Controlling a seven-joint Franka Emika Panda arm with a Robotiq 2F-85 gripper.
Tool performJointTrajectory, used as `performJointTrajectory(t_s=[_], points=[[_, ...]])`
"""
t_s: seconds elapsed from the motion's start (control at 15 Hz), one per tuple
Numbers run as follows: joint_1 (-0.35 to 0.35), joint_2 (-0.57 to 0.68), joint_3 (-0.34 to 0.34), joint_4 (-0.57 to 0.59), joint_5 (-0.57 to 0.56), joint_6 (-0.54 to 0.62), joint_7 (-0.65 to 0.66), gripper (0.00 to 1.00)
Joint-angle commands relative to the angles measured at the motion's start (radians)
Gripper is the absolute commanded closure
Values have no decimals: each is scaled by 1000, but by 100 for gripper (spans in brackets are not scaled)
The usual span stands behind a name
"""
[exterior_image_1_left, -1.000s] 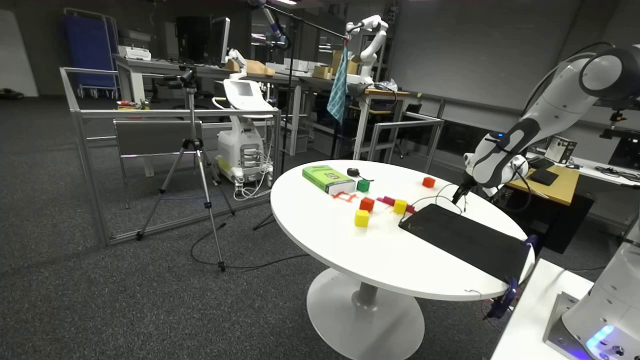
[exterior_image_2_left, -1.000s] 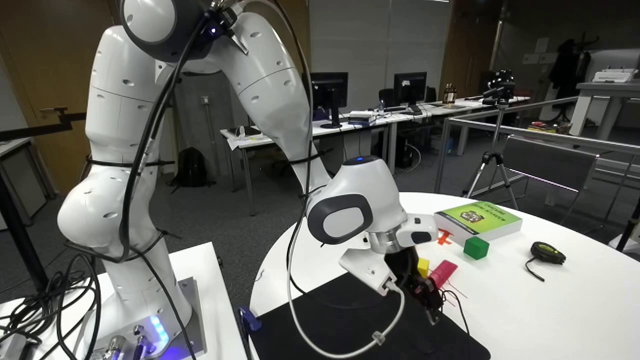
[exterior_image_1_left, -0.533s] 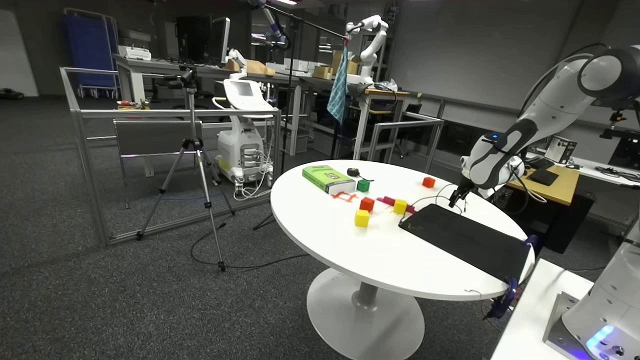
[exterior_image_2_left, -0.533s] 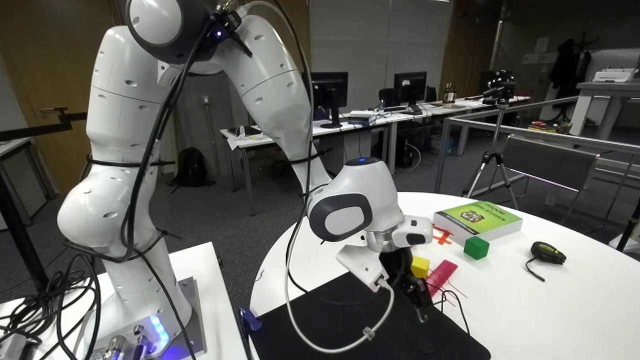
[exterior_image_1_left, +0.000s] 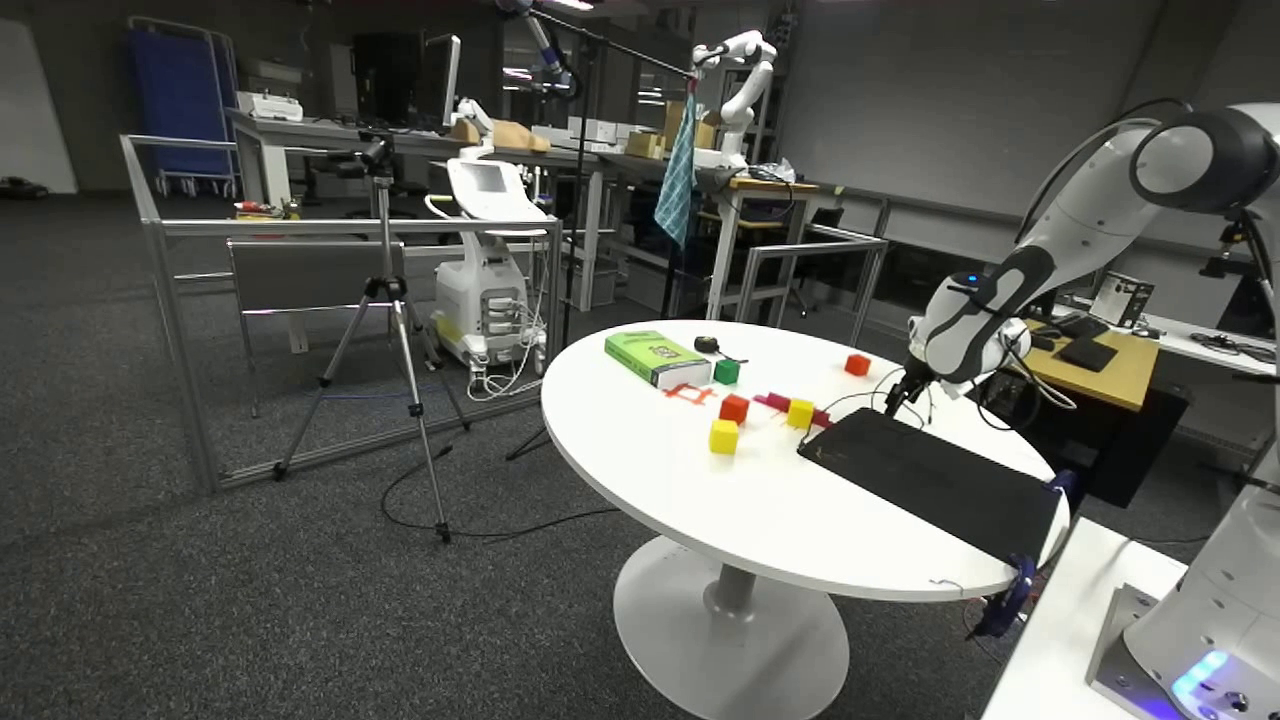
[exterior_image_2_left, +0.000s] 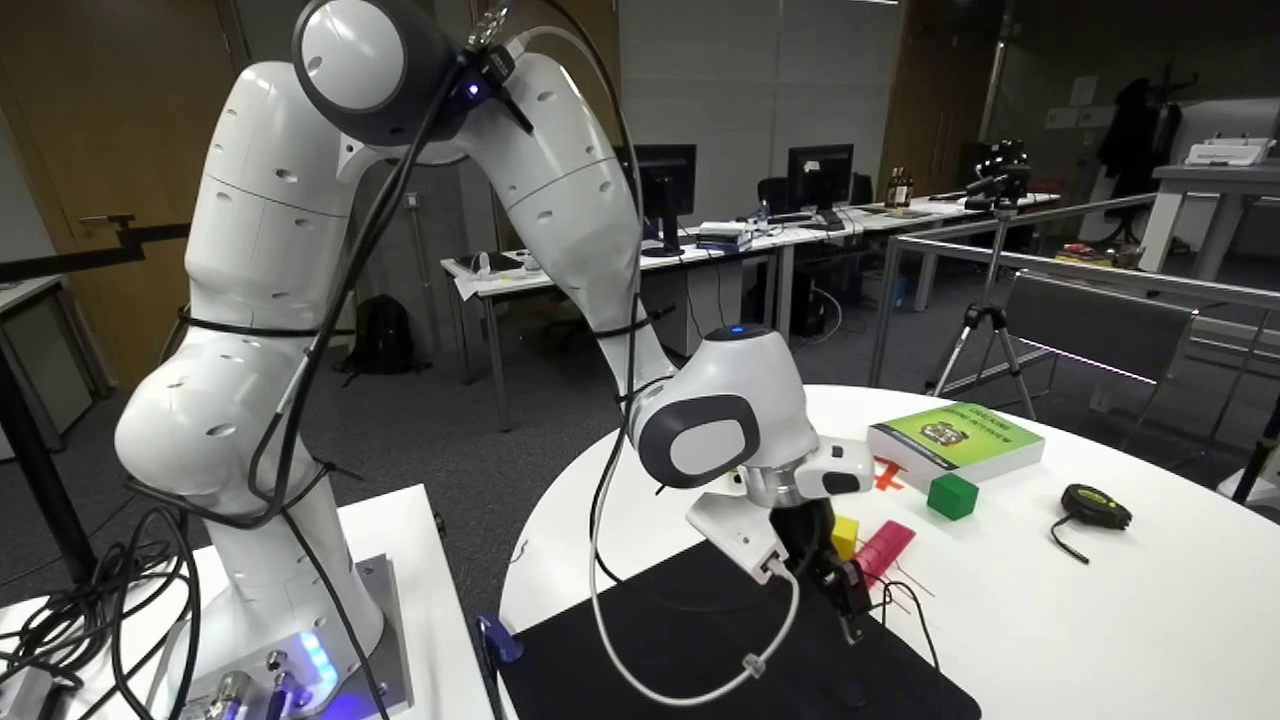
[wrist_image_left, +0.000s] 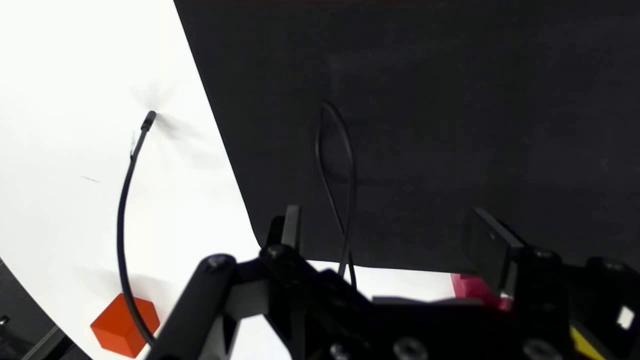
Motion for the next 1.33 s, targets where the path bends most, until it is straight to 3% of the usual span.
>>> performJointTrajectory(t_s=[0.0, 0.07, 0.2, 0.6, 0.67, 1.0, 1.27], points=[[0, 33, 0, 50, -20, -20, 38, 17], [2, 41, 1, 56, -21, -17, 38, 38], [7, 54, -3, 66, -27, -16, 36, 49], [35, 69, -22, 71, -25, -4, 56, 96], [45, 67, -32, 68, -18, -2, 78, 100], [72, 39, -74, 63, 11, -15, 195, 99], [157, 19, -213, 73, -27, -57, 263, 99]])
